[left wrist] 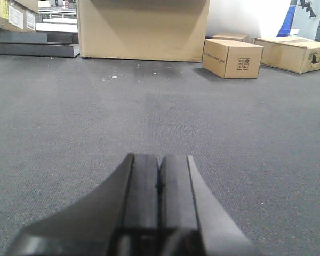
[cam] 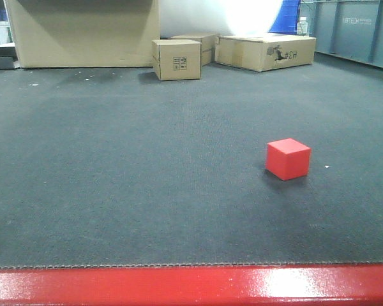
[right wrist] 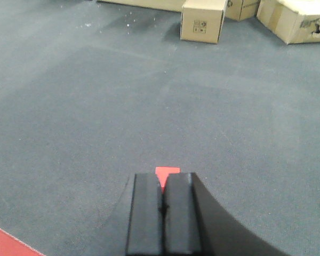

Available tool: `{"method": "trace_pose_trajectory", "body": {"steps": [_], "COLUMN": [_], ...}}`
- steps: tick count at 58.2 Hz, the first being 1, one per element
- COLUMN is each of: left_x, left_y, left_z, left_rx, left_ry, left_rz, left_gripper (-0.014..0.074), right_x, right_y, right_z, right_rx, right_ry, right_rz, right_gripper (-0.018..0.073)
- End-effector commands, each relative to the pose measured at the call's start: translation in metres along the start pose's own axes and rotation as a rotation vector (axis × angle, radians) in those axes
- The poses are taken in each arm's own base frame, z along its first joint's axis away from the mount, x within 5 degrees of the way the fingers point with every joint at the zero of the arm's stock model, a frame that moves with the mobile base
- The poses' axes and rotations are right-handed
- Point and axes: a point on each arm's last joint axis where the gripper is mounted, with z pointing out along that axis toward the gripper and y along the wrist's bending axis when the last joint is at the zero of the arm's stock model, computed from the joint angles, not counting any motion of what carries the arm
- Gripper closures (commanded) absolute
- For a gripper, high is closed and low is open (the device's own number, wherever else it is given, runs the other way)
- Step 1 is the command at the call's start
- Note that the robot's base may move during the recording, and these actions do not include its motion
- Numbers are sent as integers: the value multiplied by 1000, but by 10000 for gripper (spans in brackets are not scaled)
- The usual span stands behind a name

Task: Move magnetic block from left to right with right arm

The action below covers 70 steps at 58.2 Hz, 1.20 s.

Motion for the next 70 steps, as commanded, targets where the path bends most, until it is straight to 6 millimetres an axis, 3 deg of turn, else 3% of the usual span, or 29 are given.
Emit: {"method": "trace_pose_trajectory", "body": {"steps": [1,19,29,34,42,57,63,70], "left_x": [-5,-5,-5,-5,-5,-5,-5,-5], "left_y": [1,1,1,1,1,1,1,1], "left_z": [-1,-1,-1,-1,-1,-1,-1,-1], "left_rx": [-4,-4,-4,-4,-4,-4,-4,-4], "left_ry": [-85,-85,-85,-85,-85,-85,-85,-85], "left_rz": [-12,-12,-12,-12,-12,-12,-12,-12], "left_gripper": [722,722,722,722,722,722,722,722], "right_x": [-16,-17,-5,7,45,109,123,126], "right_y": [1,1,-2,-7,-17,-29,-31,-30], "right_z": [-4,-4,-3,-10,-17,-14,-13,-16], "right_rx": [-2,-7,24,70,208,393,422,436], "right_ry": [-109,-120,-110,-168,-297,-406,-448,-438], "right_rz": [-10,0,-46,-70,-58,-10,-15,-13], "right_gripper": [503,503,503,503,503,503,503,503]}}
